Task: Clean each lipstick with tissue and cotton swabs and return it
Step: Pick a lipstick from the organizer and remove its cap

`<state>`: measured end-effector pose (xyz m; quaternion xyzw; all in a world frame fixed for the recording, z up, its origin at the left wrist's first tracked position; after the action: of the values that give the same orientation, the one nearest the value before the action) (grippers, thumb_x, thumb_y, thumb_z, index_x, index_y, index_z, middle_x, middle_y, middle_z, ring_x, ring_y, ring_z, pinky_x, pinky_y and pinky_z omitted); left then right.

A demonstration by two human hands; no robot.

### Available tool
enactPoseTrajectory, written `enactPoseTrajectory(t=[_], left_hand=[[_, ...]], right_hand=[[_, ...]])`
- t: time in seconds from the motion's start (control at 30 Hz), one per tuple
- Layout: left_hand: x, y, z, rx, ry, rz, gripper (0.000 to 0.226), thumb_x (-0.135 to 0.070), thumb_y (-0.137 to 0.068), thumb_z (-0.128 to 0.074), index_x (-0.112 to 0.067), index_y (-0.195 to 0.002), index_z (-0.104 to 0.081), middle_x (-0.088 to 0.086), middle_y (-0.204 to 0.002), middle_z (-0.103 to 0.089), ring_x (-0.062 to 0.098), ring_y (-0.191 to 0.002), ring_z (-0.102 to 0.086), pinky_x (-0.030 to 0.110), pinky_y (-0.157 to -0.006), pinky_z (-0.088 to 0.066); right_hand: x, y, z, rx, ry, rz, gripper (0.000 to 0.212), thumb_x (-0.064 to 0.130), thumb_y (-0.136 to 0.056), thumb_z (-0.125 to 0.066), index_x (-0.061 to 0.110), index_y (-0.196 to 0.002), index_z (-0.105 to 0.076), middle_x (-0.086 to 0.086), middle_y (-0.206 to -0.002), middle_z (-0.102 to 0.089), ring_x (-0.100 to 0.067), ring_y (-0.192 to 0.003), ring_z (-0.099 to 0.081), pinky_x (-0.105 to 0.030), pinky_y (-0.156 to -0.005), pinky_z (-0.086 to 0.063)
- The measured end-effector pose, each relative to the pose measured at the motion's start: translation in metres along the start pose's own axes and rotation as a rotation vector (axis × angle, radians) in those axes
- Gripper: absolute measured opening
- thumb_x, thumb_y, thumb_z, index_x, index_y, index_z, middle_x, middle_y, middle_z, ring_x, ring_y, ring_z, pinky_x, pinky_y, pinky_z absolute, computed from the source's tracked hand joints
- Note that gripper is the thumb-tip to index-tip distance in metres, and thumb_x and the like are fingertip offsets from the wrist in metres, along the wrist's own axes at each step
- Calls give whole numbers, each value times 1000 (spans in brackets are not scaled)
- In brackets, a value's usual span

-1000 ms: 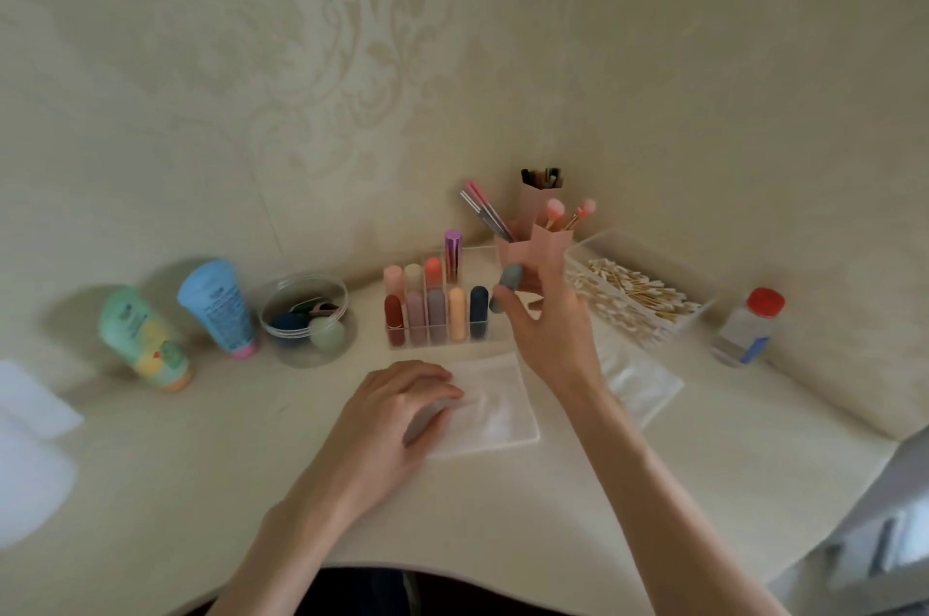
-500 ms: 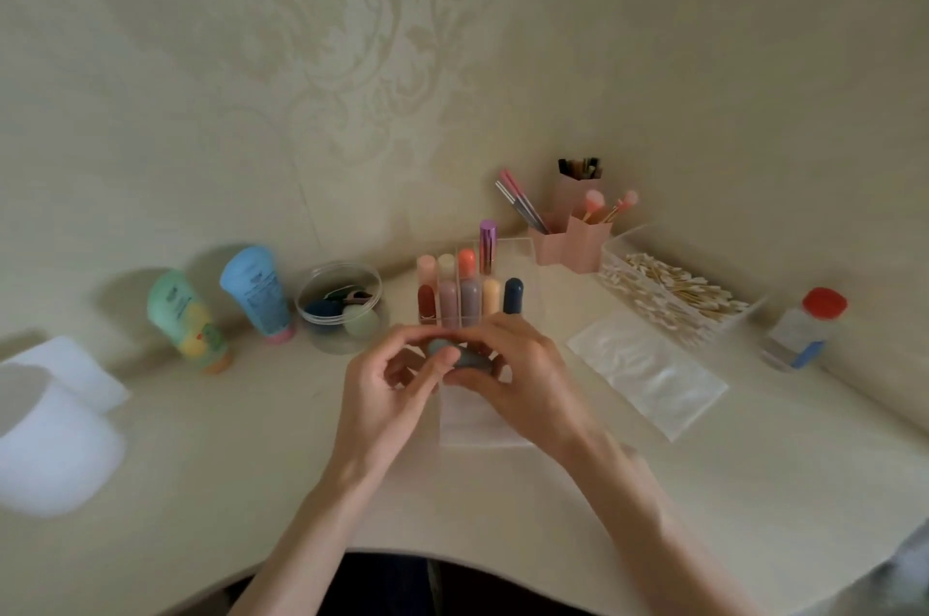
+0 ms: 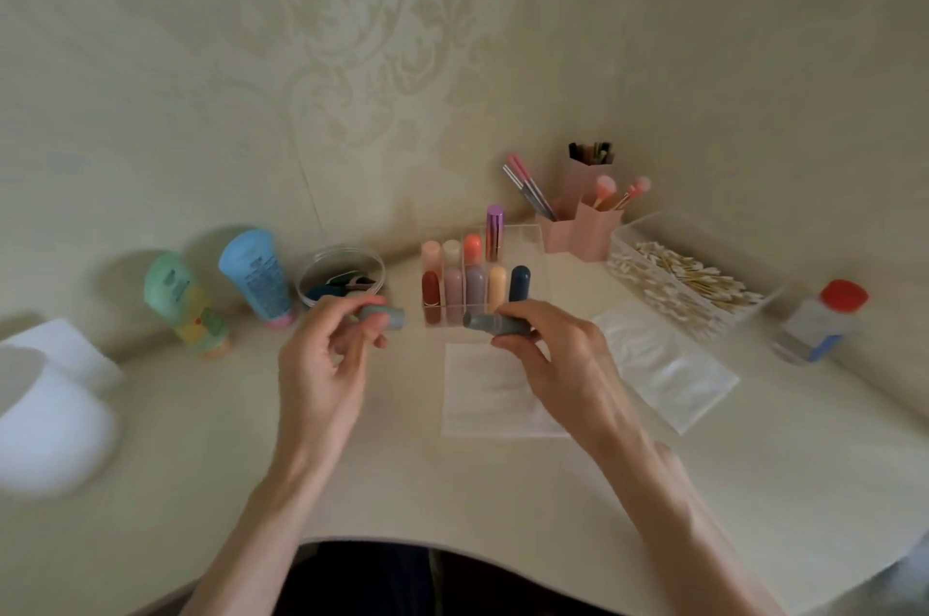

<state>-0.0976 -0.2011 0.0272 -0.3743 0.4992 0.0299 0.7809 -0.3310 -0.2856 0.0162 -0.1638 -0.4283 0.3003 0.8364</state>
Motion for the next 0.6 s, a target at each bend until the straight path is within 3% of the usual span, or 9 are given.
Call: enactPoseTrajectory(t=[0.1,0.2,0.27,0.37,0.43,0.6], left_hand=[[6,3,-3,172,-375,-118,18,-11,-93,-72,-16,-110,-74,-11,-101,-69,4,-80,-66,24,-72,-52],[6,11,-3,208,-579,-191,27,-7,-92,-72,-20,-115,-75,-8,-108,-62,9,-81,-65,28,-68,-51],[12,13,-3,230,-595,-168,36,-5,-92,-71,-23,-123,-73,-9,-111,-61,12,-81,-68,32,-68,-55],[18,13,-2,241,-560,-107,48,-4,-91,-73,-24,-134,-65,-12,-105,-62,-8,-78,-59,5,-73,-41],[19,13,-4,258,-547,-100,50,-5,-90,-76,-23,-135,-63,-12,-102,-62,-14,-78,-56,-1,-74,-36],[19,13,2,193,-566,-96,57,-20,-83,-84,-22,-136,-63,-7,-112,-58,3,-67,-54,11,-67,-39]], right_hand=[[6,1,-12,47,5,6,23,19,-95,-77,18,-117,-72,7,-102,-73,-7,-82,-62,-22,-75,-52],[10,3,-20,54,0,15,24,22,-95,-76,20,-119,-72,9,-108,-68,-5,-84,-61,-21,-73,-49],[9,2,-19,47,13,7,26,22,-94,-78,19,-120,-73,7,-113,-63,-9,-85,-61,-21,-73,-49],[9,3,-18,34,38,2,29,24,-90,-82,19,-118,-76,5,-107,-60,-7,-80,-55,-21,-72,-48],[10,3,-19,43,25,-9,30,26,-89,-82,20,-118,-77,7,-102,-61,-9,-79,-57,-24,-73,-51],[10,3,-20,52,20,-26,30,29,-89,-82,22,-117,-77,12,-98,-61,-11,-77,-58,-28,-73,-52]])
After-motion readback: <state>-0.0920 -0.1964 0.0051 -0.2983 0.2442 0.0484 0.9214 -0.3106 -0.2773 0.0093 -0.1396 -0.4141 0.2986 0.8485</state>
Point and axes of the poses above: each hand's wrist, its own y-axis away from the middle knuckle, its own z-axis out of the back of the hand, x = y × z, the point moved 10 cm from there along -y, towards the middle knuckle
